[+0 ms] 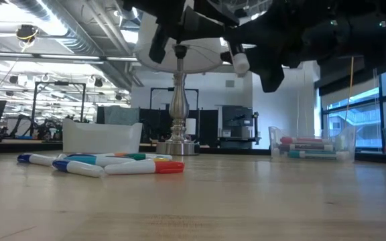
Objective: Pick & Place Markers
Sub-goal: Put the thick purple dry erase marker into the transparent bin
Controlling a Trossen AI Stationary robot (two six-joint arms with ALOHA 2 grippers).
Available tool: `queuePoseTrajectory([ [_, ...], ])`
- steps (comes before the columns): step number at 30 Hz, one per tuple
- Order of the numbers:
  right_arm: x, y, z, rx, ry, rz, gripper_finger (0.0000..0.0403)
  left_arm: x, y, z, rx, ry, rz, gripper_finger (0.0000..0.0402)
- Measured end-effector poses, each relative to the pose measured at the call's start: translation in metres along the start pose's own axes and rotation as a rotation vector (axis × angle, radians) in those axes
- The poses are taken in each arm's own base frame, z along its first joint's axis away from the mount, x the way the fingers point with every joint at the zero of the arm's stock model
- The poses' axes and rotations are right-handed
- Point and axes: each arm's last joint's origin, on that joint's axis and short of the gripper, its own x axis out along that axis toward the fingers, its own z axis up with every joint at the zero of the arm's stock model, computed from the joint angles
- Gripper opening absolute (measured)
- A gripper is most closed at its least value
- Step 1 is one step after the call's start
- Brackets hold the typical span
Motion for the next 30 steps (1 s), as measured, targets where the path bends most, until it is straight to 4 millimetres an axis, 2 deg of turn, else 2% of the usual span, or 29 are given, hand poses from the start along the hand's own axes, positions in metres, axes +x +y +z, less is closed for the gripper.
queuePoseTrajectory([
  [4, 0.002, 0.001, 0.000, -0.032, 0.020, 0.011, 0.0071, 0.000, 0.000, 0.000, 0.015, -0.002, 0.009, 0.0065],
  [5, 0.003, 0.002, 0.000, -0.046, 0.029, 0.017, 0.0063, 0.000, 0.001, -0.001, 0.020, -0.002, 0.013, 0.0068],
  [10, 0.001, -0.002, 0.003, -0.095, 0.067, -0.005, 0.0066, 0.000, 0.000, -0.001, 0.042, 0.001, 0.006, 0.0089],
  [14, -0.008, -0.005, 0.011, -0.158, 0.131, -0.075, 0.0066, 0.000, 0.001, 0.000, 0.059, -0.008, 0.012, 0.0100],
  [20, -0.043, -0.020, 0.027, -0.236, 0.276, -0.400, 0.0066, -0.003, 0.003, -0.007, 0.332, 0.062, 0.032, 0.0094],
  [24, -0.070, -0.037, 0.046, -0.229, 0.389, -0.570, 0.0066, -0.001, 0.014, -0.016, 0.365, 0.135, 0.098, 0.0088],
  [30, -0.093, -0.068, 0.086, -0.161, 0.583, -0.832, 0.0066, 0.015, 0.030, -0.033, 0.352, 0.162, 0.180, 0.0082],
])
